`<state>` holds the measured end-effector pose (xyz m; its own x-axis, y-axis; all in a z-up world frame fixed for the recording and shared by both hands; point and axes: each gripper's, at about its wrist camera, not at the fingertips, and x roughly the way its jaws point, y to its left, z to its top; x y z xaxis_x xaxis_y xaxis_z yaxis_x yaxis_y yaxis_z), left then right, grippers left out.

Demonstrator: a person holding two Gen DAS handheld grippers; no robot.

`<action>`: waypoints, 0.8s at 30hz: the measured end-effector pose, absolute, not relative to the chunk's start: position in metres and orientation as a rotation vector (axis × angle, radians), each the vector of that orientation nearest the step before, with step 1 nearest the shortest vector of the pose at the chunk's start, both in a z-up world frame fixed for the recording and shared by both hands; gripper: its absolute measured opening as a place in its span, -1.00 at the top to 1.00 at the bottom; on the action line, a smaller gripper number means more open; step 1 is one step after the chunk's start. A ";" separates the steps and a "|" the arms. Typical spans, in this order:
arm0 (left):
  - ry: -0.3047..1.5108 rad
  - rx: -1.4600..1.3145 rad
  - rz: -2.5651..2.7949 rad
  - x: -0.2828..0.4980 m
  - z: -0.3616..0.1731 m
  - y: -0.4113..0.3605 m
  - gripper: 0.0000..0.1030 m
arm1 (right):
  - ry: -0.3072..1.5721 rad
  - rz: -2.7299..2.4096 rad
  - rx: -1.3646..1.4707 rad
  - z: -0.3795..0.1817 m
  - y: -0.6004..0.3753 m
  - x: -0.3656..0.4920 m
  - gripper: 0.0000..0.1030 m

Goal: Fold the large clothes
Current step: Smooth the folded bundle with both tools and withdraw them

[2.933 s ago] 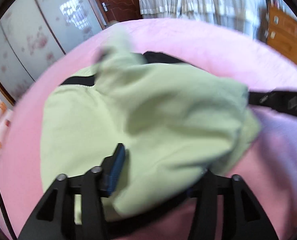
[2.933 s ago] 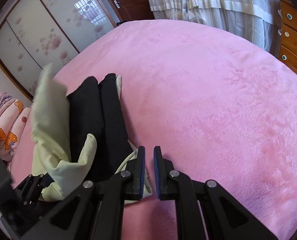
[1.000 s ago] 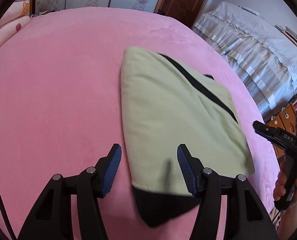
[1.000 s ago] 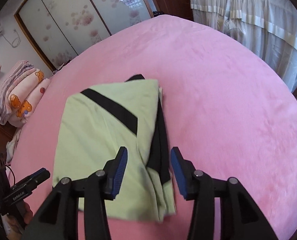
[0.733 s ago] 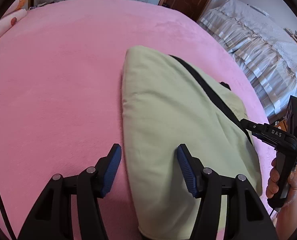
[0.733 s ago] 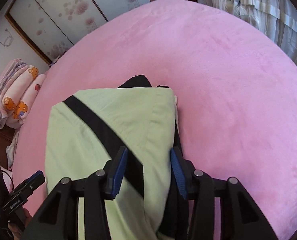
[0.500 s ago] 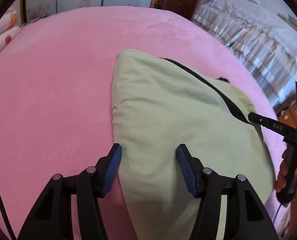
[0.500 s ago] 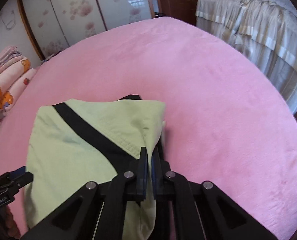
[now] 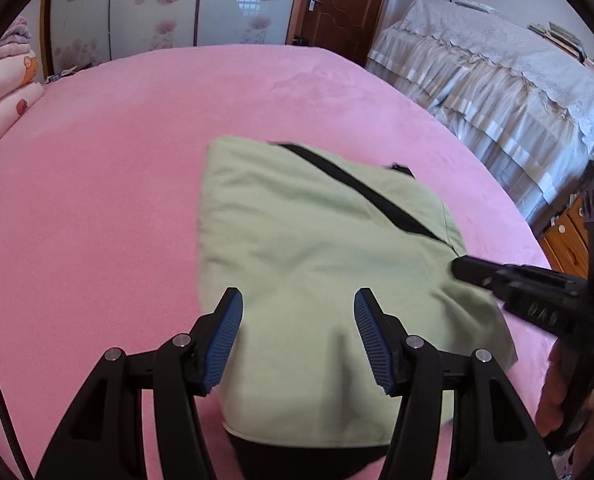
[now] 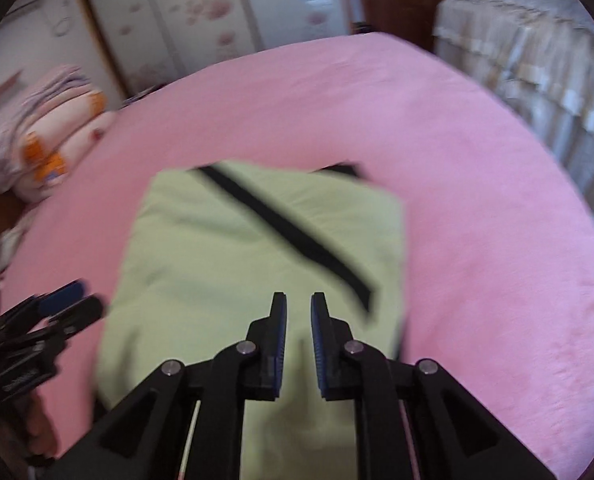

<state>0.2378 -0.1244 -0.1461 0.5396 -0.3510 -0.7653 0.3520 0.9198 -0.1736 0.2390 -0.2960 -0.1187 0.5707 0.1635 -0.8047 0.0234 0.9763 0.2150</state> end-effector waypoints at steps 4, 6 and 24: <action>0.982 0.014 -0.359 0.235 -0.181 -0.127 -0.09 | 1.017 -0.011 0.093 -0.155 -0.289 0.238 0.80; 0.969 0.014 -0.354 0.236 -0.188 -0.119 -0.09 | 1.019 -0.097 0.097 -0.166 -0.316 0.228 0.90; 1.018 -0.051 -0.346 0.219 -0.170 -0.103 -0.09 | 0.984 -0.169 0.208 -0.133 -0.338 0.170 0.87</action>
<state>0.2190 -0.1026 -0.1698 0.4759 -0.3069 -0.8242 0.2597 0.9444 -0.2017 0.1700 -0.3376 -0.1330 0.5434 -0.0472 -0.8382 0.2348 0.9671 0.0977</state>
